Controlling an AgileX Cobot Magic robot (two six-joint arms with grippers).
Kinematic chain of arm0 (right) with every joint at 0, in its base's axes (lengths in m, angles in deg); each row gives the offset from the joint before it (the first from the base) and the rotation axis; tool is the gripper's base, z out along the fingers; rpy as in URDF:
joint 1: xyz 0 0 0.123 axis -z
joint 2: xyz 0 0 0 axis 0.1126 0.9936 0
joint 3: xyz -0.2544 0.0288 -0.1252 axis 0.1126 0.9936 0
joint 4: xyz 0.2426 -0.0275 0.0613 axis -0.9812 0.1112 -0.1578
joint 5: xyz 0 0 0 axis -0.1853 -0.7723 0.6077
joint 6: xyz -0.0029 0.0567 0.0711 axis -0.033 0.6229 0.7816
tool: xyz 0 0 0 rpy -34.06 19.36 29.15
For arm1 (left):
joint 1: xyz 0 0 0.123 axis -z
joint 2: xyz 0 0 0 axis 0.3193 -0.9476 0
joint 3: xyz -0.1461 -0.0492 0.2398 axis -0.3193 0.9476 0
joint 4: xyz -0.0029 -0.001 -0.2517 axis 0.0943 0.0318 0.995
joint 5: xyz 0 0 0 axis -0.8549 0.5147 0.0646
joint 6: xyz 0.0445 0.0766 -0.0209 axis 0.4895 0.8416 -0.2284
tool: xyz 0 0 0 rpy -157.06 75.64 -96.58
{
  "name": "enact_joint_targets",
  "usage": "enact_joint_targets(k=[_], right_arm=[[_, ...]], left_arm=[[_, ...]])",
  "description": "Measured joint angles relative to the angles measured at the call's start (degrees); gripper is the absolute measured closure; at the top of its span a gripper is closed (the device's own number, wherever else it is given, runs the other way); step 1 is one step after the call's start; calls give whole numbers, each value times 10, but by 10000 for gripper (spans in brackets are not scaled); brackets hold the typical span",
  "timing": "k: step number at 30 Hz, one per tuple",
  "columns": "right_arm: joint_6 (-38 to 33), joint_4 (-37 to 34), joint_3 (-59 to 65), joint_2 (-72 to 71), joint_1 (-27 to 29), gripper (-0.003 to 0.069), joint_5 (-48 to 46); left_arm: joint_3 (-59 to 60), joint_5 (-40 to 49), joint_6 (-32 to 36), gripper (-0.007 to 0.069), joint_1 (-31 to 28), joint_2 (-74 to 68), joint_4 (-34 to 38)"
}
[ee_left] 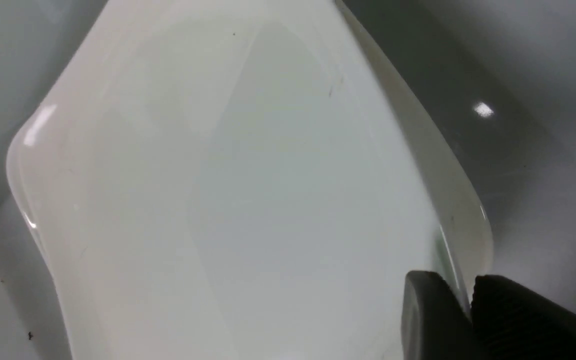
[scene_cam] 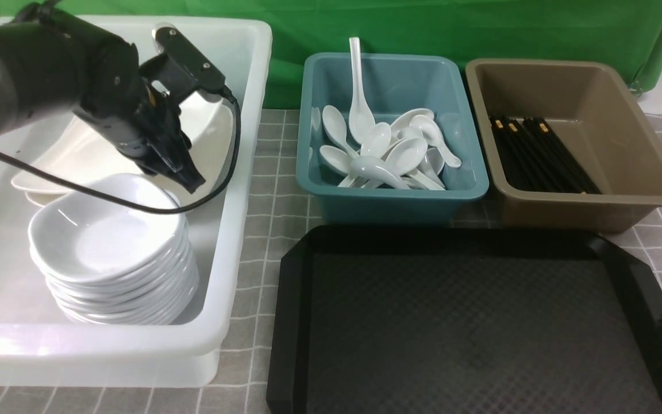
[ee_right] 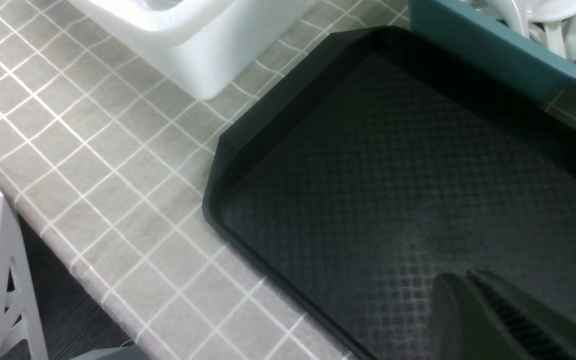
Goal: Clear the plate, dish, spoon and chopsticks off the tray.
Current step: Use the left arm to put the plate into the large storage box on the left
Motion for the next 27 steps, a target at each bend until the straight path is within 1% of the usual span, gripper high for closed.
enact_joint_targets(k=[4,7,11,12,13,17,20,22,24,26,27], right_arm=[[-14,-14,0,0,0,620,-1],[-23,-25,0,0,0,620,-2],[-26,-31,0,0,0,620,-2],[-26,-33,0,0,0,620,-2],[-26,-33,0,0,0,620,-2],[-26,-35,0,0,0,620,-2],[-29,-37,0,0,0,617,-4],[-37,-37,0,0,0,614,-7],[-42,-37,0,0,0,611,-9],[-43,-36,0,0,0,608,-9],[-43,-36,0,0,0,607,-9]], left_arm=[[0,0,0,507,0,-10,12],[0,-3,0,469,0,-18,30],[0,-11,1,354,0,-21,35],[0,-15,1,309,0,-21,35],[0,-16,1,286,0,-21,35],[0,-19,1,143,0,-21,35],[0,-15,1,84,1,-13,37],[0,-14,1,72,5,6,34],[0,-11,-5,89,13,41,36],[0,-5,-26,152,24,87,47],[0,-4,-43,196,29,116,55]])
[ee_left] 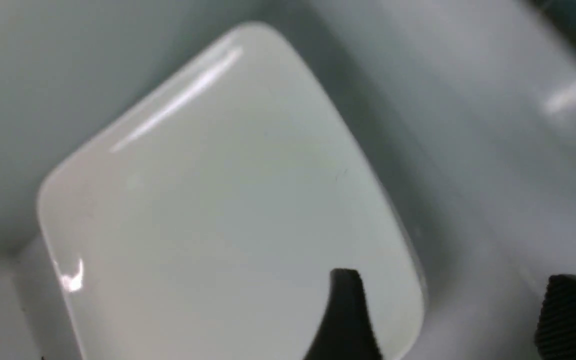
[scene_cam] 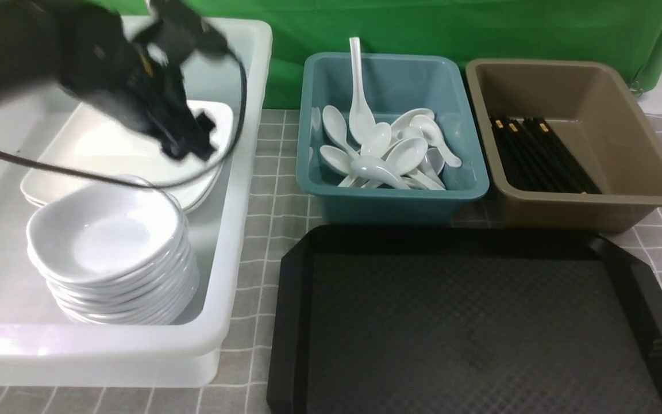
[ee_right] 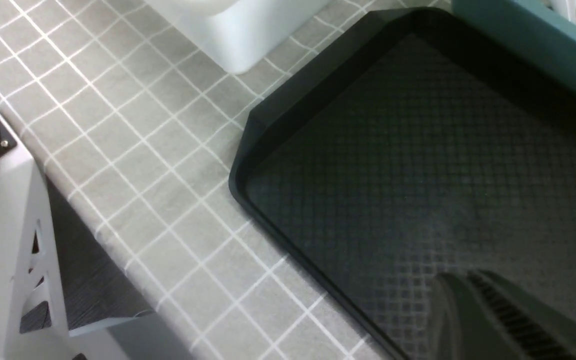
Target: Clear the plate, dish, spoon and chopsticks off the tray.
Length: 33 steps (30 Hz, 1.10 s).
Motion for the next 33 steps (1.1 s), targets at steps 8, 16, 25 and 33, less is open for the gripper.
enact_joint_targets(k=[8,16,25,33], right_arm=[[-1,1,0,0,0,600,-2],[1,1,0,0,0,589,-2],[17,1,0,0,0,638,-11],[18,0,0,0,0,618,-8]], left_arm=[[127,-61,45,610,15,301,205],[388,-226,108,619,17,528,345],[559,-375,130,619,17,667,378],[615,-387,131,619,17,672,328]])
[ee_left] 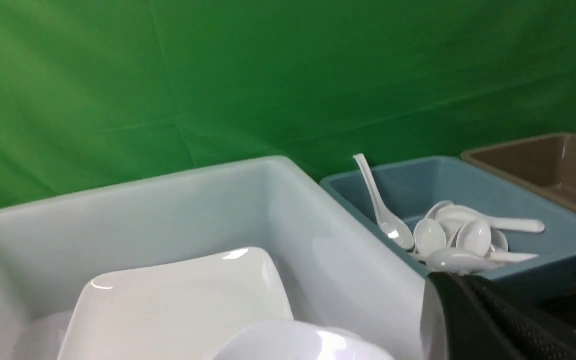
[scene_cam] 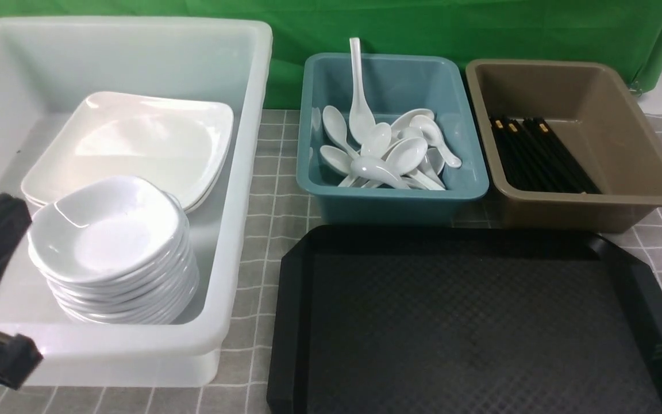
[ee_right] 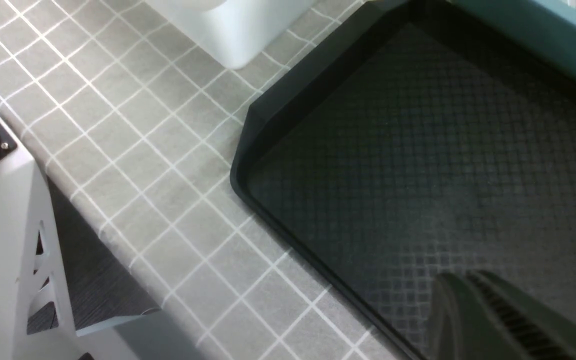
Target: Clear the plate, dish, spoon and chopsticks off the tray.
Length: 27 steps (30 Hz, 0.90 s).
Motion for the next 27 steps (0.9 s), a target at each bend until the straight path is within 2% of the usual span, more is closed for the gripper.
enact_joint_targets(k=[5,9,11,12,14,15,16,19,20,22,23,27], right_arm=[[0,0,0,0,4,601,0],[-2,20,0,-5,62,610,19],[-42,2,14,-20,136,636,48],[-98,-27,40,-40,189,641,88],[-157,-64,80,-72,244,641,133],[-195,-88,125,-101,299,641,170],[-214,-109,159,-124,323,641,210],[-248,-137,319,-232,441,641,320],[-252,-140,363,-259,467,641,343],[-256,-141,396,-287,484,641,358],[-258,-144,460,-342,515,641,382],[-258,-145,547,-415,541,641,397]], left_arm=[[25,6,0,619,0,-4,-10],[33,18,0,619,0,-4,-16],[38,27,0,619,0,-4,-20],[42,27,0,619,0,-4,-22],[46,32,0,619,0,-4,-23],[50,33,0,619,0,-4,-23],[52,33,0,619,0,-4,-23],[58,36,0,619,0,-4,-24],[60,38,0,619,0,-4,-25],[61,40,0,619,0,-4,-25],[62,42,0,619,0,-4,-25],[62,42,0,617,0,-4,-25]])
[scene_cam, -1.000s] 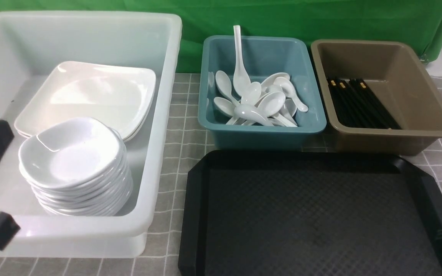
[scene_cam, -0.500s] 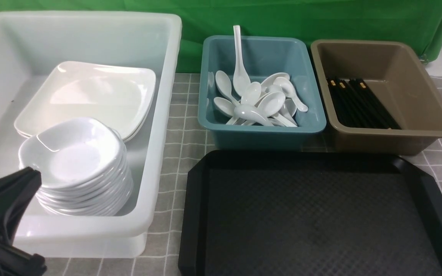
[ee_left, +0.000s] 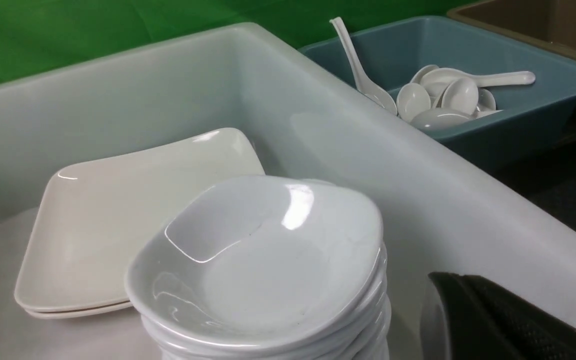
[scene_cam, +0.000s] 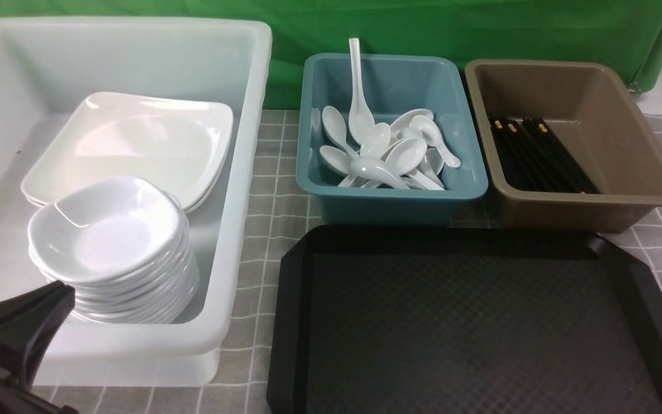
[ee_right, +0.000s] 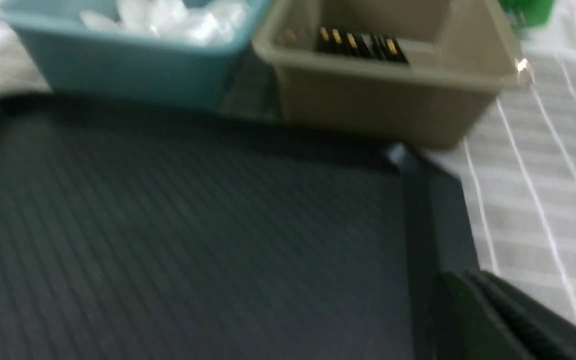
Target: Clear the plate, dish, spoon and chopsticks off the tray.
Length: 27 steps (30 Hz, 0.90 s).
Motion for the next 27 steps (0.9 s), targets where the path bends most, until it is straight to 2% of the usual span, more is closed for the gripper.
enact_joint_targets(k=[4,22,27], right_arm=[[2,-6,31,-12,1,641,3],[4,-9,32,-12,2,617,15],[4,-9,32,-12,2,602,15]], left_arm=[[0,1,0,617,0,0,-5],[0,1,2,617,0,0,-9],[0,1,2,617,0,0,-39]])
